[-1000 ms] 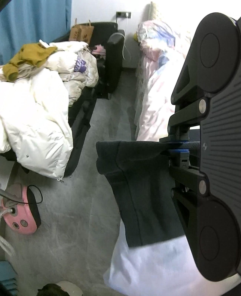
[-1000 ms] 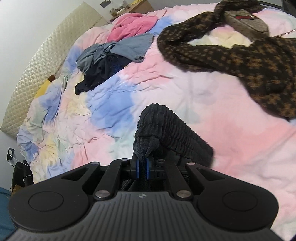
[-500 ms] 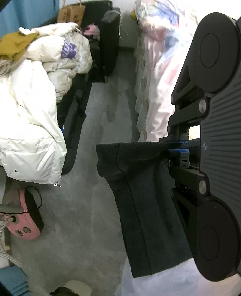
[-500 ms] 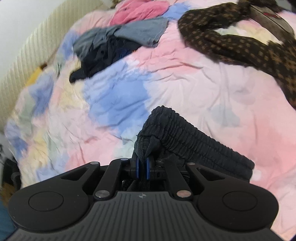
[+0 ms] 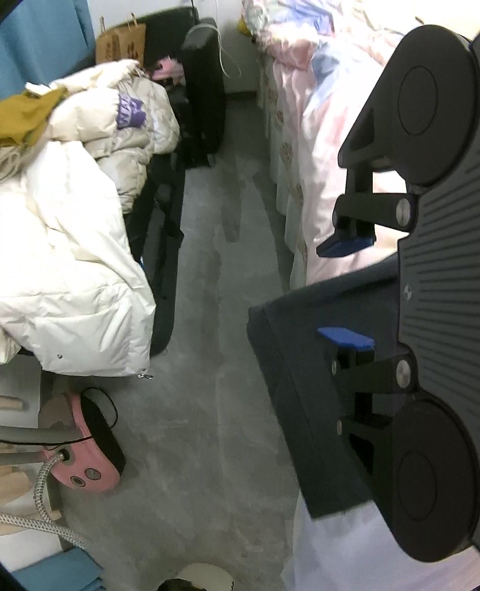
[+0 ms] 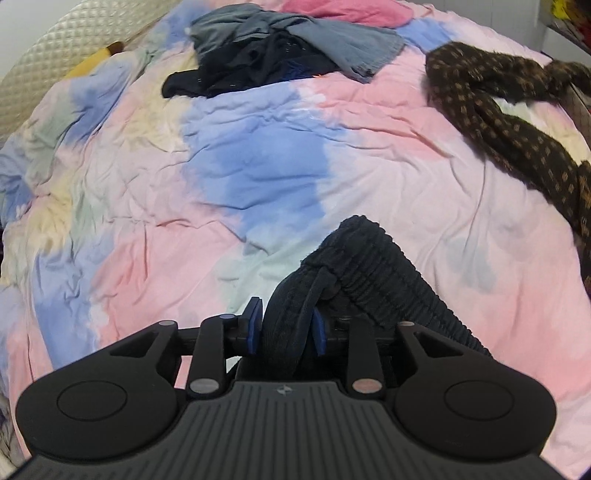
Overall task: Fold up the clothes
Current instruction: 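Fold the waistband with the right gripper toward the left gripper, then release both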
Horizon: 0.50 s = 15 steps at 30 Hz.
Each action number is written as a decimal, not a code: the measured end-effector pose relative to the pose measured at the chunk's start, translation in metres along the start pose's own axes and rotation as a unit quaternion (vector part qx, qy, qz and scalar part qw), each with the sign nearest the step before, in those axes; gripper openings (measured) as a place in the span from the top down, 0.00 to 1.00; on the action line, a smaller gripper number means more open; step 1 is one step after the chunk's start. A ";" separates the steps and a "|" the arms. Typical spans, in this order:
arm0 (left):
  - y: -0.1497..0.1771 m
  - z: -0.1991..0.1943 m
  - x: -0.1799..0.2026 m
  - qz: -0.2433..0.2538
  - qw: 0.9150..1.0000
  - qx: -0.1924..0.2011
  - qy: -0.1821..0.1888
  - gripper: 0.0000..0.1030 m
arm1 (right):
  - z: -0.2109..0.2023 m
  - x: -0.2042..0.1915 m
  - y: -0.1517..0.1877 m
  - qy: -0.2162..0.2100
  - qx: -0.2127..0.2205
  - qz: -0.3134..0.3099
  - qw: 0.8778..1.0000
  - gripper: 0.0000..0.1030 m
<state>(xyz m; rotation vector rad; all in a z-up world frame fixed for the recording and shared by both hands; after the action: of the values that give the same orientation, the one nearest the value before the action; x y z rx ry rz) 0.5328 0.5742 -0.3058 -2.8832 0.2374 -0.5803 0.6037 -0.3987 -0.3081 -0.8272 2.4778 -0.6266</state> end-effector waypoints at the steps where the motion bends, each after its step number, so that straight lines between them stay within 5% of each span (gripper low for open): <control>1: 0.000 -0.006 -0.011 -0.001 1.000 0.003 0.001 0.47 | -0.005 -0.001 0.002 -0.001 0.002 -0.006 1.000 0.62; 6: 0.010 -0.023 -0.077 -0.023 1.000 0.000 -0.002 0.35 | -0.039 -0.005 0.020 -0.017 0.017 -0.058 0.998 0.49; 15: 0.041 -0.020 -0.158 -0.022 0.999 -0.048 0.001 0.35 | -0.082 -0.035 0.101 -0.059 -0.033 -0.162 0.984 0.50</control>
<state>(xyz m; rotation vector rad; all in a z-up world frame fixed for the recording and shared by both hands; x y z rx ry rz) 0.3761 0.5621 -0.3548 -2.9881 0.2081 -0.5937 0.5409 -0.2812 -0.2886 -1.2723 2.2855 -0.5867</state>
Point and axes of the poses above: each gripper's, at about its wrist camera, not at the fingertips, and z roughly the way its jaws point, x to its right, y to its underside, the point moved 1 cm from there along z, roughly the way its jaws point, and after that the axes turned 10 degrees about x, right-handed, at the moved point
